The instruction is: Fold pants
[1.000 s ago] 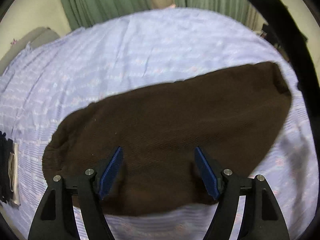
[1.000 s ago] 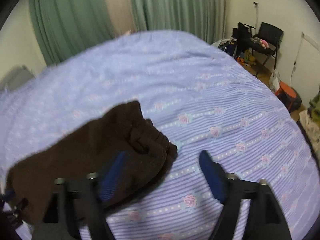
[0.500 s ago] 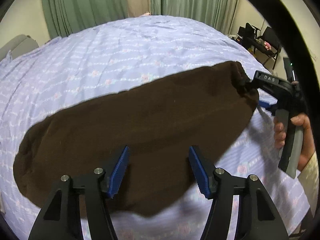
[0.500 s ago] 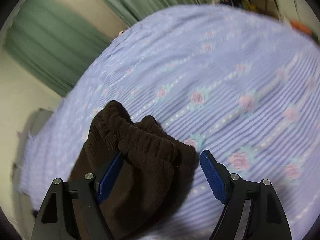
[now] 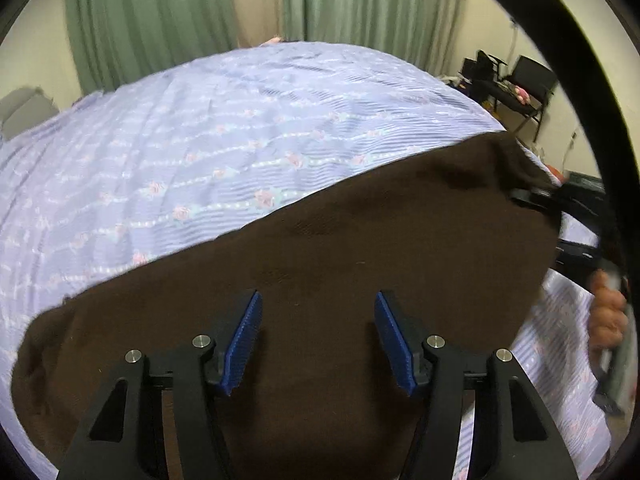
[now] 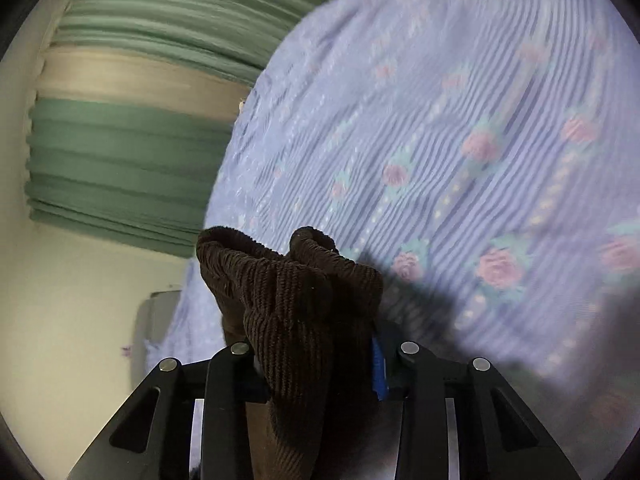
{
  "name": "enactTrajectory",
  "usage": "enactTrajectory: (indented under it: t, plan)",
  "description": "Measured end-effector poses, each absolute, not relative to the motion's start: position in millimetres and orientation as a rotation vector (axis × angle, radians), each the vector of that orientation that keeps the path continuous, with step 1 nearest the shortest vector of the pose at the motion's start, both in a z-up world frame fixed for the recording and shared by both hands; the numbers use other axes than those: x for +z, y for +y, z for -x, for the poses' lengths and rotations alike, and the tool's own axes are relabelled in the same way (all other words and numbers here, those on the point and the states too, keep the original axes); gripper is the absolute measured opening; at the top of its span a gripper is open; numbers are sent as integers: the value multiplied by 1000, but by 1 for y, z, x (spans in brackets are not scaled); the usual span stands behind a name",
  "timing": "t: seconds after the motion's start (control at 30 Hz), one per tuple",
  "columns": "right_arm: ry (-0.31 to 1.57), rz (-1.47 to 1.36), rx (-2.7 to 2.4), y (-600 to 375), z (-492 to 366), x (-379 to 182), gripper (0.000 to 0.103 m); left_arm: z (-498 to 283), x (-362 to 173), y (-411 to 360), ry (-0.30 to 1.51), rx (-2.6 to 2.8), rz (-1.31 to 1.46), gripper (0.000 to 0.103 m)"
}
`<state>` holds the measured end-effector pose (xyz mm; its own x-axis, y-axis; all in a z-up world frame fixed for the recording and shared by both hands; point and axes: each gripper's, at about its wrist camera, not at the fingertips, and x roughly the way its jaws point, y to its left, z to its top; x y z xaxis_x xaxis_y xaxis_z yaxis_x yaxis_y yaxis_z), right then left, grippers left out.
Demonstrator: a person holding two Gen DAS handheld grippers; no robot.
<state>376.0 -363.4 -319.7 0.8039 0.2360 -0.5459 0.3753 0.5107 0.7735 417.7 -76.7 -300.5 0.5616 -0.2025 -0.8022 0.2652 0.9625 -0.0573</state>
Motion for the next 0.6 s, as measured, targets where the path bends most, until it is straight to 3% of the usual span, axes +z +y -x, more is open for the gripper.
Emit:
enactTrajectory:
  t: [0.07, 0.13, 0.4, 0.53, 0.6]
  plan:
    - [678, -1025, -107, -360, -371, -316, 36, -425, -310, -71, 965, -256, -35, 52]
    - [696, -964, -118, -355, -364, -308, 36, -433, -323, -68, 1025, -242, 3, 36]
    - [691, -678, -137, -323, -351, -252, 36, -449, -342, -77, 1155, -260, 10, 36]
    - [668, -550, -156, -294, -357, -213, 36, -441, -297, -46, 1117, -205, 91, 36]
    - [650, -499, -161, -278, -356, -190, 36, -423, -264, -20, 1063, -177, 135, 42]
